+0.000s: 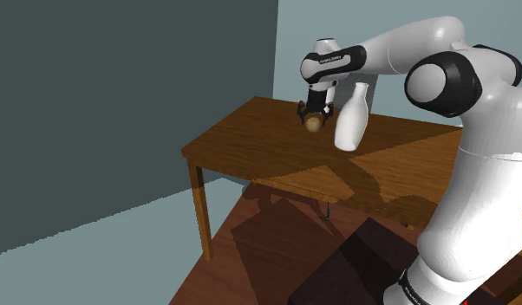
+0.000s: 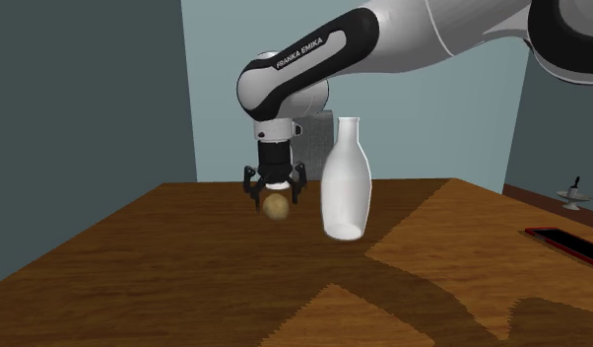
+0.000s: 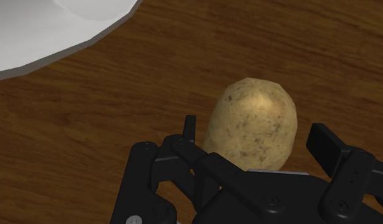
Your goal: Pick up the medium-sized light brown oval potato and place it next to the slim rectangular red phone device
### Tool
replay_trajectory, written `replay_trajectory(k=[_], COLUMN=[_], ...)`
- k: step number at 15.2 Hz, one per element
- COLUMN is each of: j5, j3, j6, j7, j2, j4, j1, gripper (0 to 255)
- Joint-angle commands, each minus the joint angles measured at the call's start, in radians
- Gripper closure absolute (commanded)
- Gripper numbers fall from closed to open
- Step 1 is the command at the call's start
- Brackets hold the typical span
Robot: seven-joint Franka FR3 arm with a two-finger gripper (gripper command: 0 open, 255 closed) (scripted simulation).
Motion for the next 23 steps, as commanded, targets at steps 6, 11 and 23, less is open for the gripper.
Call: replay_trajectory(k=[6,11,23], j5=[0.0,0.0,0.0], j3=[0.0,0.0,0.0], j6=[0.032,0.032,-0.019], j7=[0.001,0.001,-0.001], j2=[0.004,0.004,-0.003], j4=[-0.027,-0.027,0.016], j1=[0.0,0.0,0.0], gripper=[0,255,255])
